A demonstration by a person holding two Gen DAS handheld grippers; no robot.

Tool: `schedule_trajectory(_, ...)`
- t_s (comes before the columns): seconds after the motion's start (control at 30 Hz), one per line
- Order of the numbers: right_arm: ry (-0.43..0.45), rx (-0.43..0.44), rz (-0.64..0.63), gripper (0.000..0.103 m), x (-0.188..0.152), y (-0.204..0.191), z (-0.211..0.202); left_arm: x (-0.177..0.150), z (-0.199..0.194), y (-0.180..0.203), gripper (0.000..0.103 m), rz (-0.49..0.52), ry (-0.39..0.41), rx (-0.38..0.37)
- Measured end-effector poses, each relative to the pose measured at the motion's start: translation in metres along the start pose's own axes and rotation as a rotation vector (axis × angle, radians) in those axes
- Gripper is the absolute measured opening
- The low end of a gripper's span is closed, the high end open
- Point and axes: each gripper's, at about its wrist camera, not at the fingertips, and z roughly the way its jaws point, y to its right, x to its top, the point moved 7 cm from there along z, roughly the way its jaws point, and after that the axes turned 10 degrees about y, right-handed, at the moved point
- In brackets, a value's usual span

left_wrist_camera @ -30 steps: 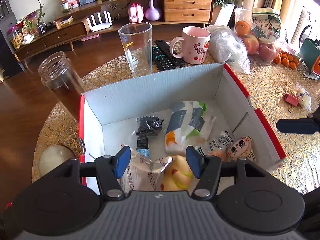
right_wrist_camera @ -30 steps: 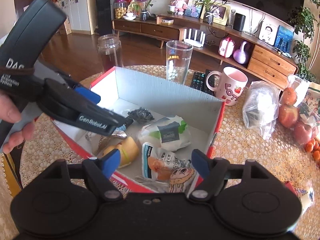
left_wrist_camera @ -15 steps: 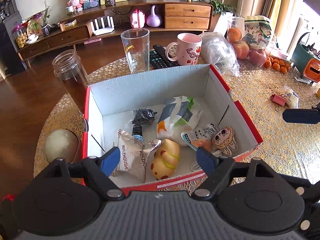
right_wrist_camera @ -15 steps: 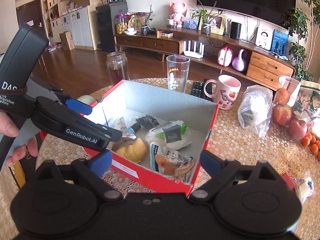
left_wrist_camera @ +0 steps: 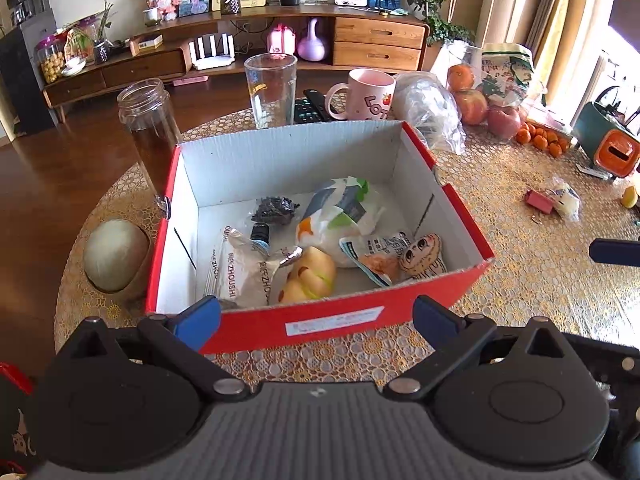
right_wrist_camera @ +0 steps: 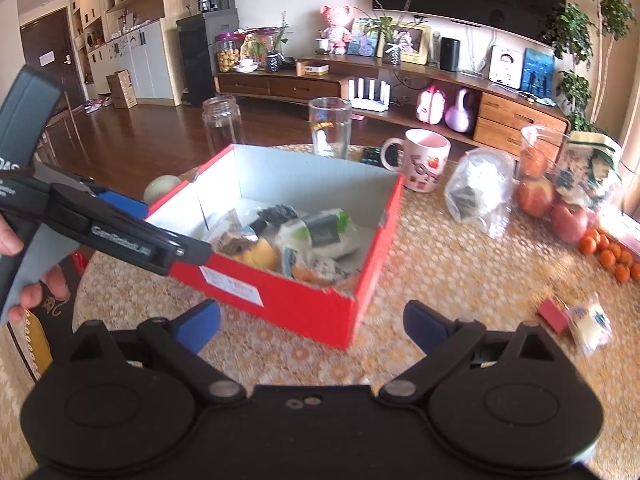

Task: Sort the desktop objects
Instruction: 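Withdraw both open tools from the box toward the pink clip and snack pouch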

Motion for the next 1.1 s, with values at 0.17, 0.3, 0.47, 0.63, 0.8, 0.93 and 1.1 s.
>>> schedule_trajectory(0.17,0.001,-0.03,0.022,0.098,-0.013,0.019,-0.019,-0.008,-0.015,0.019,0.103,0.029,0.023,-0.007)
schedule_trajectory(0.3,0.008,-0.052,0.045,0.098,-0.022,0.036,-0.034,-0.013,-0.026,0.039,0.103,0.052,0.037,-0.022)
schedule_trajectory(0.47,0.022,-0.078,0.082,0.098,-0.032,0.057,-0.054,-0.018,-0.036,0.065,0.103,0.058,0.047,-0.058)
schedule_trajectory(0.63,0.037,-0.12,0.115,0.098,-0.046,0.084,-0.074,-0.021,-0.039,0.097,0.103,0.093,0.057,-0.08)
schedule_trajectory(0.8,0.043,-0.171,0.145,0.099,-0.062,0.118,-0.095,-0.024,-0.034,0.133,0.103,0.117,0.052,-0.117)
schedule_trajectory(0.93,0.036,-0.215,0.176,0.099,-0.077,0.149,-0.109,-0.027,-0.025,0.165,0.103,0.144,0.043,-0.15)
schedule_trajectory(1.1,0.028,-0.253,0.209,0.099,-0.092,0.183,-0.119,-0.03,-0.013,0.201,0.103,0.156,0.029,-0.192)
